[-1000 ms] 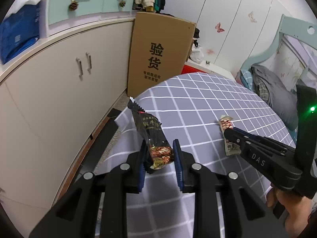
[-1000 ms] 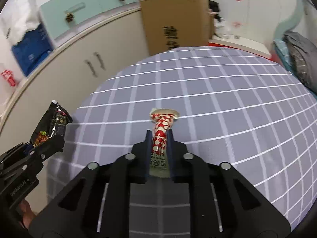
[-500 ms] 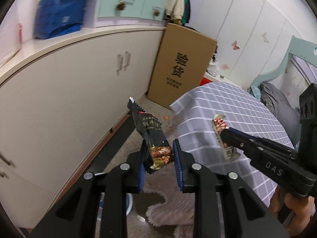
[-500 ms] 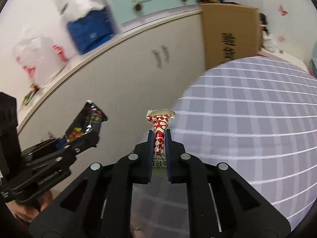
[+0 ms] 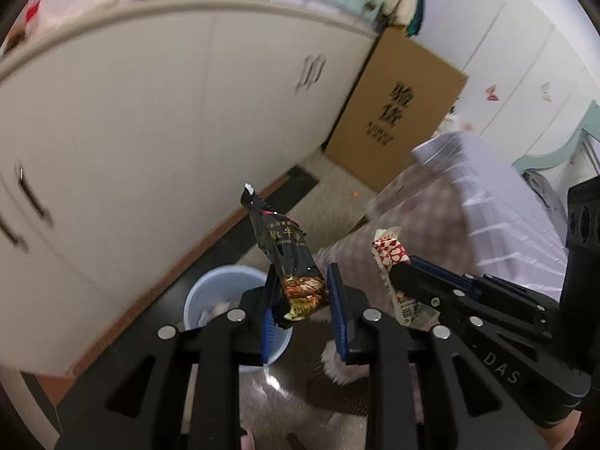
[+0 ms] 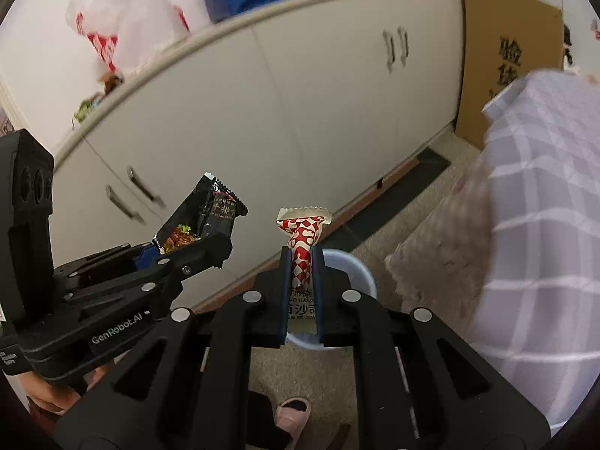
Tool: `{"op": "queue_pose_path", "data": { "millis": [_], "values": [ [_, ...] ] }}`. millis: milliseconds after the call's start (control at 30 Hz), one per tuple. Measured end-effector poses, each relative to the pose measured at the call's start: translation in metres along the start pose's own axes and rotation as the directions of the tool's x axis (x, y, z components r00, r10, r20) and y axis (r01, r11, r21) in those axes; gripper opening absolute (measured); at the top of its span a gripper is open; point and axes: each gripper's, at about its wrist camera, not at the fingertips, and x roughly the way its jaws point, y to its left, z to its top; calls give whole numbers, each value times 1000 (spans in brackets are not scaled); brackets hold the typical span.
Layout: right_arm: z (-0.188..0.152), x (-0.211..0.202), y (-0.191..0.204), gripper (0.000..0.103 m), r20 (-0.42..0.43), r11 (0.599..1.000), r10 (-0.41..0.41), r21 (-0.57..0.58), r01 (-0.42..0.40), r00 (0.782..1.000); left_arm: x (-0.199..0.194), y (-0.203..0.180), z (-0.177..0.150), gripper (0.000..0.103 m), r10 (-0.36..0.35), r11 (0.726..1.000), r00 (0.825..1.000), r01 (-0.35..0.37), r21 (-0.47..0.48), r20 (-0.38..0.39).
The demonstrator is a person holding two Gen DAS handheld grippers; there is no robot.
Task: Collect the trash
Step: 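Carry the red-and-white wrapper and black snack bag over the wastebasket with both tools, then open both grippers to drop the wrapper and bag into the wastebasket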
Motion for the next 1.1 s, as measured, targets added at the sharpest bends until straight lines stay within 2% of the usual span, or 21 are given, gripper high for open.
{"op": "queue_pose_path", "data": {
  "millis": [100, 267, 567, 633, 700, 733, 1100],
  "values": [
    [-15, 23, 0, 11, -47, 1000, 0, 10, 0, 999, 19, 16, -16, 24, 34, 999, 998, -35, -21, -49],
    [-27, 46, -3, 11, -87, 1000, -14, 25, 16, 996, 49, 29, -31, 24, 50, 998, 992, -55, -35, -120],
    [-26, 63, -10, 11, -58, 998, -56, 38, 58, 997, 69, 27, -22, 26, 63, 997, 990, -68, -38, -130],
    [-25, 65, -11, 11, -49, 997, -64, 38, 65, 997, 69, 30, -21, 32, 77, 995, 990, -83, -47, -118],
    [-23, 67, -12, 11, -46, 997, -65, 37, 66, 997, 69, 32, -18, 67, 99, 993, 989, -106, -57, -111],
    [-24, 67, -14, 11, -46, 997, -65, 37, 66, 997, 69, 33, -17, 71, 117, 990, 988, -123, -63, -101],
    [-30, 66, -9, 11, -58, 998, -52, 25, 54, 997, 62, 49, -22, 71, 147, 981, 983, -159, -112, -107]
  ]
}}
